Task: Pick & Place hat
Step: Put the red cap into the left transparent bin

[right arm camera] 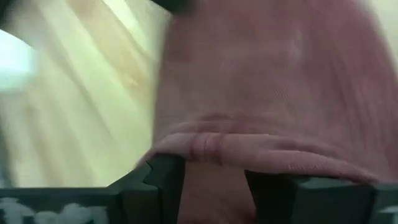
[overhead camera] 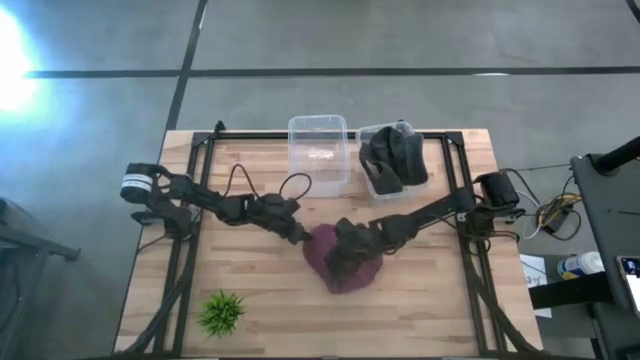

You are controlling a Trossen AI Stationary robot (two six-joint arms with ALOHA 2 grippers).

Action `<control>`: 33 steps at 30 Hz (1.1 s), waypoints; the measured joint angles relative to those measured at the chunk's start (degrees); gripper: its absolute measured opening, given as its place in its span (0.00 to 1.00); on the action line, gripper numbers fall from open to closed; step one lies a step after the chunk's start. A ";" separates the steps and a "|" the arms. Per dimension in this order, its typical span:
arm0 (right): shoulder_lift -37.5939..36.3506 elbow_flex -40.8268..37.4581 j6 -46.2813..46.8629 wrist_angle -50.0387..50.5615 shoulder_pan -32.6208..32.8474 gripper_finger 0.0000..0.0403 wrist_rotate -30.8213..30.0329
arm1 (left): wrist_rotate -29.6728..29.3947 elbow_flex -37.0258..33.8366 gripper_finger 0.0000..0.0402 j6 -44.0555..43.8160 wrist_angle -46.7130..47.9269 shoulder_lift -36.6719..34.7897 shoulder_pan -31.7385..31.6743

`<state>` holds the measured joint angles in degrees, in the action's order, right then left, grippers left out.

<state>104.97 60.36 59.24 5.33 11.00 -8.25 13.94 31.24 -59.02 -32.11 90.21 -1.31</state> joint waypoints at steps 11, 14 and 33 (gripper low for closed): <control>0.09 0.44 -1.94 0.85 -1.60 0.38 -2.74 | 5.60 0.94 0.24 0.63 -7.39 -0.24 0.18; -0.25 1.76 -3.99 0.98 -2.03 0.37 -2.84 | 4.46 0.87 0.23 1.64 -4.53 -0.27 0.17; -22.41 11.05 -10.12 29.23 -0.04 0.36 -4.80 | -3.98 5.81 0.02 5.93 14.04 -22.56 0.05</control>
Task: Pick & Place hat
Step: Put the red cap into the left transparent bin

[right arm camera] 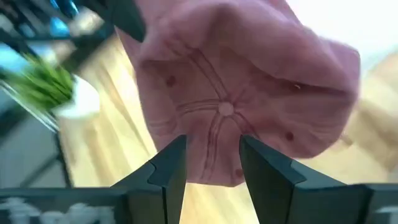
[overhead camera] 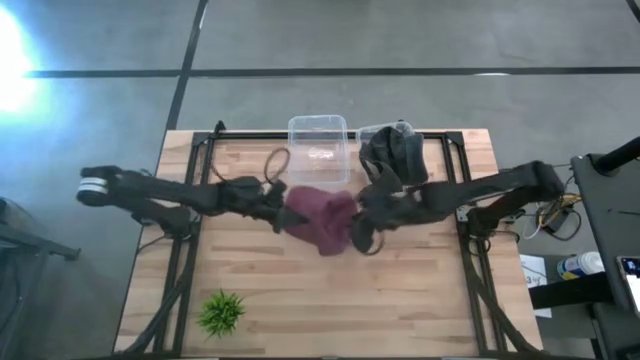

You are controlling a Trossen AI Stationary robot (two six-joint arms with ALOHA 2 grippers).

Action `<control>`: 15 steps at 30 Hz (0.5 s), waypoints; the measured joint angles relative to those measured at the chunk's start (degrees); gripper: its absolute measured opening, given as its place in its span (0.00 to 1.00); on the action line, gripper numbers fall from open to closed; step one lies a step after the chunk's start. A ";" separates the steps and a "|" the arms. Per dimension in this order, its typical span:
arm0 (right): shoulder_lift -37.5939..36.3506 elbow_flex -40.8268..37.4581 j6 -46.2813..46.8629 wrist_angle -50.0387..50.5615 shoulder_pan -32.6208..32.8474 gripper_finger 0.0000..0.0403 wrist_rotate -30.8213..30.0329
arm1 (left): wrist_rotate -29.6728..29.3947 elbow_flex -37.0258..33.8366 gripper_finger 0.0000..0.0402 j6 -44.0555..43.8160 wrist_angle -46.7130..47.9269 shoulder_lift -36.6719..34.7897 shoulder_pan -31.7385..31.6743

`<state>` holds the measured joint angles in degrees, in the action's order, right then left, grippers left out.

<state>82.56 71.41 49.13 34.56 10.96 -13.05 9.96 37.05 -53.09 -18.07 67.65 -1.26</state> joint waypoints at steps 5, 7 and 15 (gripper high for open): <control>-8.28 -0.47 -0.21 0.27 0.52 0.35 -8.74 | -4.67 4.86 0.02 9.99 2.90 -8.67 -0.07; -10.38 -0.47 -1.24 0.41 0.68 0.35 -12.86 | -9.72 6.85 0.02 13.90 4.70 -10.93 -0.33; -12.43 -0.54 -2.82 3.33 0.64 0.35 -21.64 | -40.87 15.93 0.02 24.89 23.56 -9.80 -4.14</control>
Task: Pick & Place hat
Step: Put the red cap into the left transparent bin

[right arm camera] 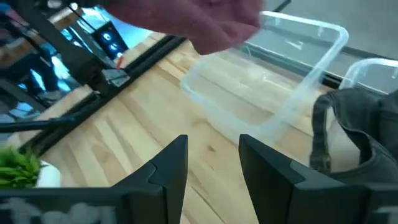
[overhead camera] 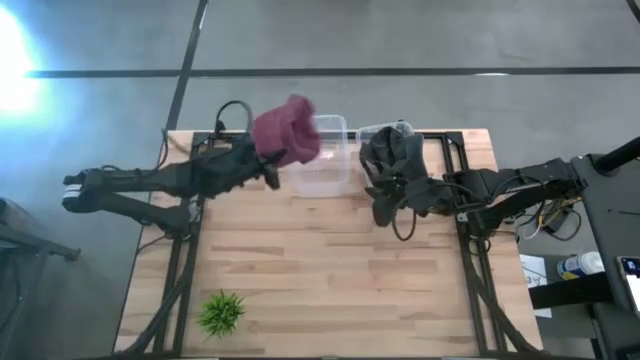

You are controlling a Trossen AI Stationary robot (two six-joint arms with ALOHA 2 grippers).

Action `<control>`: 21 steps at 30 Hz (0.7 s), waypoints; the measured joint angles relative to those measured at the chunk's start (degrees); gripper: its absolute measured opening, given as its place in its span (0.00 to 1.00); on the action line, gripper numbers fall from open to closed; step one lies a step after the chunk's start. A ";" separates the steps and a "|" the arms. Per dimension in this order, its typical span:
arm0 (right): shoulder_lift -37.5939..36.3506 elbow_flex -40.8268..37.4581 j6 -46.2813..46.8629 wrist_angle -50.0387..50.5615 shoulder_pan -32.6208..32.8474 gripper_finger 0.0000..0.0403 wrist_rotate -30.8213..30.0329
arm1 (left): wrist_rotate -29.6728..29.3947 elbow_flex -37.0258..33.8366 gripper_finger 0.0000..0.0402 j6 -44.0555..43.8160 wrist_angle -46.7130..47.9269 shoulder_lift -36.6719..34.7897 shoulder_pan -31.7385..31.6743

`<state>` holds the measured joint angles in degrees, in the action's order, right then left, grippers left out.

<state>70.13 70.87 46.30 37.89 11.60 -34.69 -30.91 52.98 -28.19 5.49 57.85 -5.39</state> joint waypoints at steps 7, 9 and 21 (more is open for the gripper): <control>1.50 -0.98 3.69 2.60 -0.67 0.35 -0.04 | 15.86 5.97 0.02 -6.31 8.62 11.81 -8.64; 1.92 -0.98 3.85 2.40 -0.66 0.35 0.03 | 19.25 7.94 0.02 -6.48 8.78 15.78 -10.35; 2.85 -1.73 6.61 2.45 0.68 0.35 1.70 | 26.92 20.62 0.10 -8.36 17.99 29.05 -15.73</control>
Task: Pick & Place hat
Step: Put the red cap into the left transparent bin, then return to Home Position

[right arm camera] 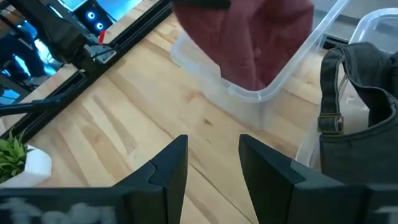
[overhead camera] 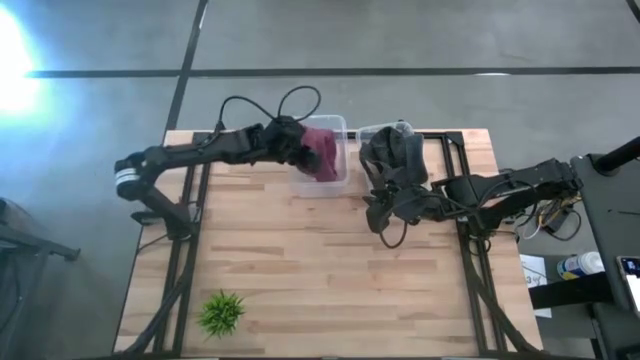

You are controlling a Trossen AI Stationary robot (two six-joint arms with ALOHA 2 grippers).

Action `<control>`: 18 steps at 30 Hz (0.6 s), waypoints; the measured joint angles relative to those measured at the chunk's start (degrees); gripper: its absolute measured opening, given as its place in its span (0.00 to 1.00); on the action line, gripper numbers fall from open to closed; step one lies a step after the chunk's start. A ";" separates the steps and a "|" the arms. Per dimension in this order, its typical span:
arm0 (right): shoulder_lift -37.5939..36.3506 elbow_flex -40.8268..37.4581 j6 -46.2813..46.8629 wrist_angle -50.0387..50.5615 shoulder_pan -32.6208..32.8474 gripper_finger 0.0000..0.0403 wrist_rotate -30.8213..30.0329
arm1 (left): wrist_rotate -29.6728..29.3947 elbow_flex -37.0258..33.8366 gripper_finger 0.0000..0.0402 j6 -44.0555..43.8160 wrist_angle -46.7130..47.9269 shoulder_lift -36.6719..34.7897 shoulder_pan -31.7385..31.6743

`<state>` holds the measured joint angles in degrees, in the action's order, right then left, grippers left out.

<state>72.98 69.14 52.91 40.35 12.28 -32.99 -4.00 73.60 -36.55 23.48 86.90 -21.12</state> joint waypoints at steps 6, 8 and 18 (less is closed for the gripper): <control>-0.01 -0.93 0.74 -0.04 0.26 0.35 0.00 | 0.50 0.62 0.30 2.31 2.45 -0.22 0.10; -0.03 -1.04 0.24 -0.13 0.31 0.35 0.00 | 1.69 0.42 0.35 1.87 5.31 -1.60 0.15; -4.57 -1.12 -7.71 -0.23 0.57 0.35 0.38 | 2.11 -0.06 0.41 18.97 7.00 -17.95 12.93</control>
<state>68.40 68.02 45.20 40.12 12.84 -32.61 -1.89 73.54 -17.58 30.47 68.95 -8.18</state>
